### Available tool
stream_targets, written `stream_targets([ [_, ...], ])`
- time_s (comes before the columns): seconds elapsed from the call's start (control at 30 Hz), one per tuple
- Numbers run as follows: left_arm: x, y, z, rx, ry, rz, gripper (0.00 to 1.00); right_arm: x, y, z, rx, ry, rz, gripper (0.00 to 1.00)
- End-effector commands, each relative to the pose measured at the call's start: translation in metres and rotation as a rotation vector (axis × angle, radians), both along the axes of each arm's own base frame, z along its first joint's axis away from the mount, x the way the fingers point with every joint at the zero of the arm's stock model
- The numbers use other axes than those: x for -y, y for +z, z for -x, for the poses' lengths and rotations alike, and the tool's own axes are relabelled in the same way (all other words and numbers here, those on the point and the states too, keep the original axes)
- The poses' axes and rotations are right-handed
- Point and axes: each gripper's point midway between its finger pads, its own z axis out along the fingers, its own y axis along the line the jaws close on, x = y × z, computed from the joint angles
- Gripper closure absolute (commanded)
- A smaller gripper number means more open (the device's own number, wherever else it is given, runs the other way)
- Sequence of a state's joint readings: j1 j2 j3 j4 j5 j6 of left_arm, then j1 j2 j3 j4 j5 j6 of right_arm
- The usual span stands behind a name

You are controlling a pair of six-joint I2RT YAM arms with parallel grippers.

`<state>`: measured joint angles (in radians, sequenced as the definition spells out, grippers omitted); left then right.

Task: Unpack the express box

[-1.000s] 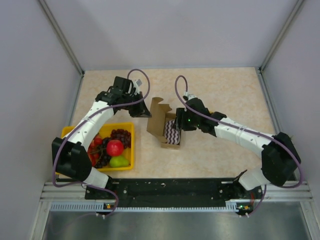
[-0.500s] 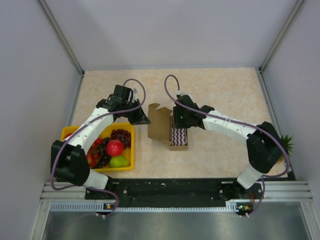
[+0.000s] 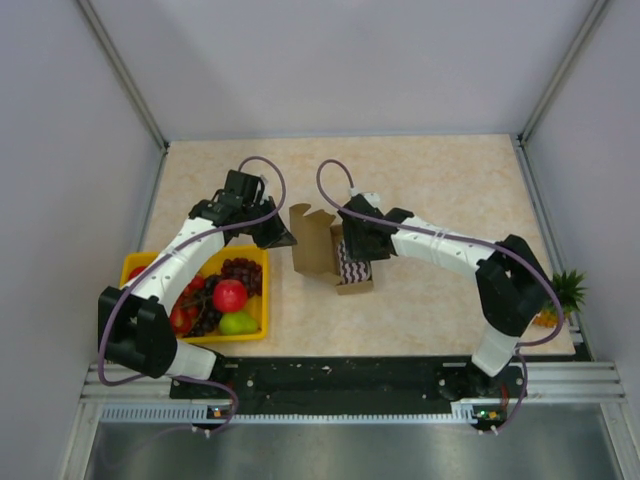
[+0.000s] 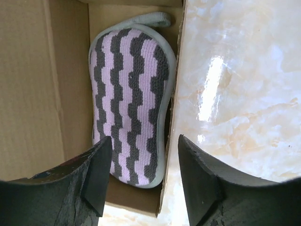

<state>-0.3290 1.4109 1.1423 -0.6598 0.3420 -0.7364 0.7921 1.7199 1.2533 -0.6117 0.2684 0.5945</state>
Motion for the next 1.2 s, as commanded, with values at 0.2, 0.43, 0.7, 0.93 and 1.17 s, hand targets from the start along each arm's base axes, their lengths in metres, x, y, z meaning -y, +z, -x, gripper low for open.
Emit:
stream_targets([
  [0.2, 0.007, 0.023, -0.012, 0.059, -0.006, 0.039, 1.0, -0.016, 0.013, -0.013, 0.052, 0.016, 0.02, 0.46],
  [0.43, 0.009, 0.023, -0.013, 0.058, -0.019, 0.044, 0.99, -0.015, 0.046, -0.022, 0.152, 0.003, 0.011, 0.4],
  [0.7, 0.013, 0.02, -0.011, 0.042, -0.037, 0.058, 0.81, -0.034, 0.041, -0.017, 0.099, 0.047, -0.048, 0.42],
  [0.93, 0.013, 0.017, -0.01, 0.034, -0.04, 0.057, 0.8, -0.038, 0.021, -0.017, 0.062, 0.051, -0.03, 0.46],
  [1.17, 0.014, 0.018, -0.01, 0.035, -0.046, 0.065, 0.8, -0.035, 0.0, -0.016, 0.027, 0.046, 0.017, 0.43],
])
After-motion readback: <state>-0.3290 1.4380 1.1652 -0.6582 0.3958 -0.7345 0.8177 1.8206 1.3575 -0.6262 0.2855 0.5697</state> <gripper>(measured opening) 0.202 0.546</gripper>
